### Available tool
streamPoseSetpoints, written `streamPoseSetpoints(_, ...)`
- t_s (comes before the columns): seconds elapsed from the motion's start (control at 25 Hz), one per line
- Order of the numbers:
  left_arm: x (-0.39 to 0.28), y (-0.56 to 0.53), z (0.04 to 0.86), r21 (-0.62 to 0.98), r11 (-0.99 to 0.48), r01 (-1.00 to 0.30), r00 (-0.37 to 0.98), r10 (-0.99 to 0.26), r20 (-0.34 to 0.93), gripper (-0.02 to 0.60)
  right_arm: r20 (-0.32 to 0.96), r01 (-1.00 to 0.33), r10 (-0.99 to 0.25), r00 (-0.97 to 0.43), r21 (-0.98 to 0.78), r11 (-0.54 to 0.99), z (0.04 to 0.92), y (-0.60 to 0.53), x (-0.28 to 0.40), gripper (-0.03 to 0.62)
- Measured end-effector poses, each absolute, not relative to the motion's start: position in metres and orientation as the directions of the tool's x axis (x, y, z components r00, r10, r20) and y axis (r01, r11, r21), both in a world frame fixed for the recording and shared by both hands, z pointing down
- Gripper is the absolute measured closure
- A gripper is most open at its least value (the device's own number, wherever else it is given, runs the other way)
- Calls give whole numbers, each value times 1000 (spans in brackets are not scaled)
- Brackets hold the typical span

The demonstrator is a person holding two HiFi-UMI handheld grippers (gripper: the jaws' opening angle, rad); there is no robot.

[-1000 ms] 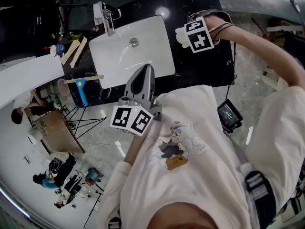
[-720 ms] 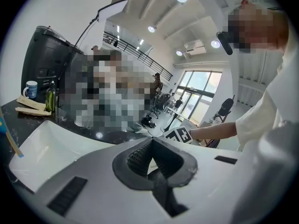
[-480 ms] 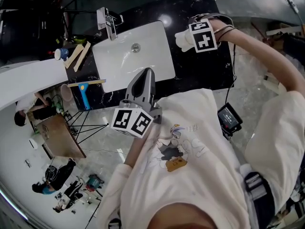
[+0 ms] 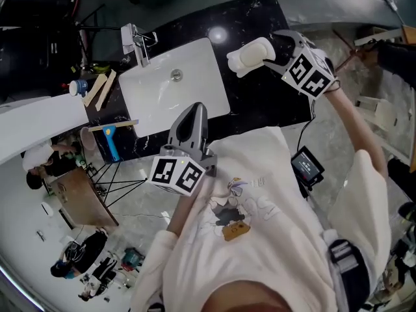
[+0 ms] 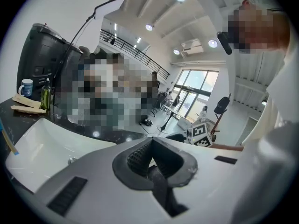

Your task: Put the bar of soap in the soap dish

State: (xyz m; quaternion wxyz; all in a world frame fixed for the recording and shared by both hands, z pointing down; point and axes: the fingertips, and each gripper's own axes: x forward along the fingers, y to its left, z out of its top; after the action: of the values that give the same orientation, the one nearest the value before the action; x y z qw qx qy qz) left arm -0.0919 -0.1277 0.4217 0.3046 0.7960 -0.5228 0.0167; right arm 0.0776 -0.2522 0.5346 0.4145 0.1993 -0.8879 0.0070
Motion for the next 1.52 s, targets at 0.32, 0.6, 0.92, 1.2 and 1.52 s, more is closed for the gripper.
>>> streamPoseSetpoints(0.32,-80,-135,432,474,-288,-832,486,-790,374,575,669,-656,-472,-574,-31,754,573,-219,110,367)
streamPoseSetpoints(0.6,-64,-135,438,477,-349,-807,555,-724,409,575,498,-782,-626,-600,-199,591,538,-195,109,444)
streamPoseSetpoints(0.92,-65,-106,431,498,-395,-772,602,-707,371,575,367,-806,-718,-591,-297,512,477,-138,93,560)
streamPoseSetpoints(1.2,-88,-46,426,529,-408,-744,622,-711,328,575,305,-757,-710,-634,-430,491,448,-62,43,588)
streamPoseSetpoints(1.52,-124,27,405,561,-432,-706,645,-720,258,575,300,-787,-737,-606,-357,503,406,22,-20,588)
